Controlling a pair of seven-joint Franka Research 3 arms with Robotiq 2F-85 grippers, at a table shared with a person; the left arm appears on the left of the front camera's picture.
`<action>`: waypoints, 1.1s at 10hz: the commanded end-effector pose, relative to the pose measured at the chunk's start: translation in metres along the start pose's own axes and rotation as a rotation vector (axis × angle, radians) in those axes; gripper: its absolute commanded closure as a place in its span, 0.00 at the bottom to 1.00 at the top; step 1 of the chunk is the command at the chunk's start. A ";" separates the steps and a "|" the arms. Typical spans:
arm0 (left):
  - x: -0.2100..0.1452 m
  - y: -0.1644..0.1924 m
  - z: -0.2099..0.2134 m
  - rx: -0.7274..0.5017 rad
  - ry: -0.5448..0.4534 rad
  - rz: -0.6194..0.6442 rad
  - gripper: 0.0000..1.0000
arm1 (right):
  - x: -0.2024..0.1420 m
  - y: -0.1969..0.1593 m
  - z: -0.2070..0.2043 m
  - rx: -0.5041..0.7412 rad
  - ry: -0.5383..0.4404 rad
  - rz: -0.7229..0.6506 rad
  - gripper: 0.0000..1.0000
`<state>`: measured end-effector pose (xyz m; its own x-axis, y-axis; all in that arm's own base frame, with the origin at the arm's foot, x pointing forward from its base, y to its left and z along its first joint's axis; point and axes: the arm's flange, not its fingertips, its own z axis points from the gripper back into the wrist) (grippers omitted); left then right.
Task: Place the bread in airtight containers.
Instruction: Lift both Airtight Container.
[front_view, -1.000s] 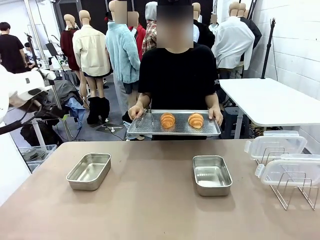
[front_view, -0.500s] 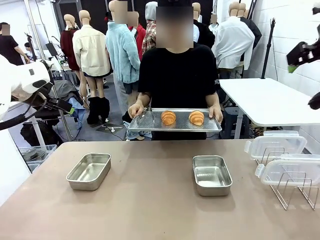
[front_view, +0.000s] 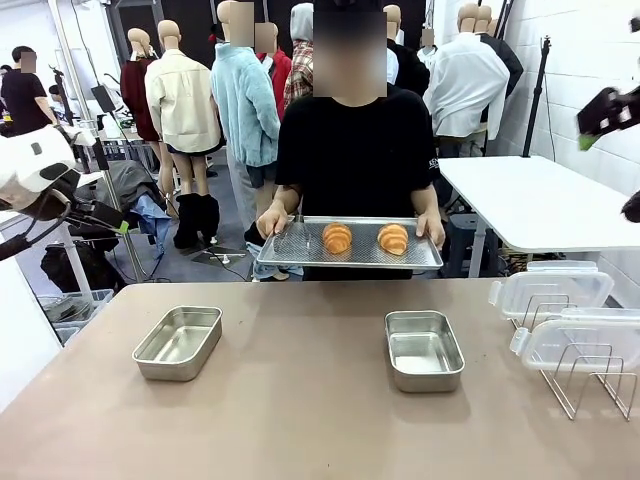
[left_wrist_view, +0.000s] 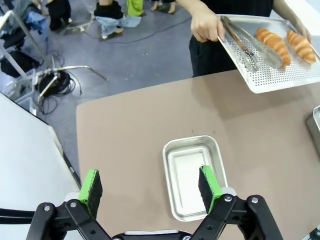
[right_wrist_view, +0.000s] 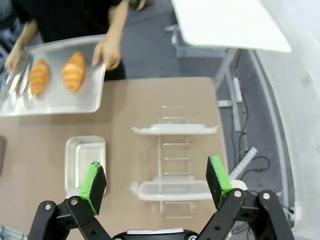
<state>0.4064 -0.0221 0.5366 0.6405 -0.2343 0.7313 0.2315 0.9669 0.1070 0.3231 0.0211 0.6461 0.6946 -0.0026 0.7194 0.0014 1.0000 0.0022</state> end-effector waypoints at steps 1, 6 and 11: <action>0.013 -0.029 -0.037 0.009 0.045 0.040 0.00 | 0.001 0.052 -0.045 0.038 0.072 0.079 0.00; -0.022 -0.052 -0.120 0.003 0.264 -0.006 0.00 | -0.090 0.100 -0.153 0.002 0.213 0.067 0.00; -0.047 -0.029 -0.152 0.046 0.331 0.010 0.00 | -0.098 0.111 -0.179 0.021 0.287 0.077 0.00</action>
<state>0.4890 -0.0483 0.3919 0.8614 -0.2201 0.4577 0.1747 0.9746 0.1398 0.3861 0.1350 0.4411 0.8801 0.0671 0.4700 -0.0639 0.9977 -0.0228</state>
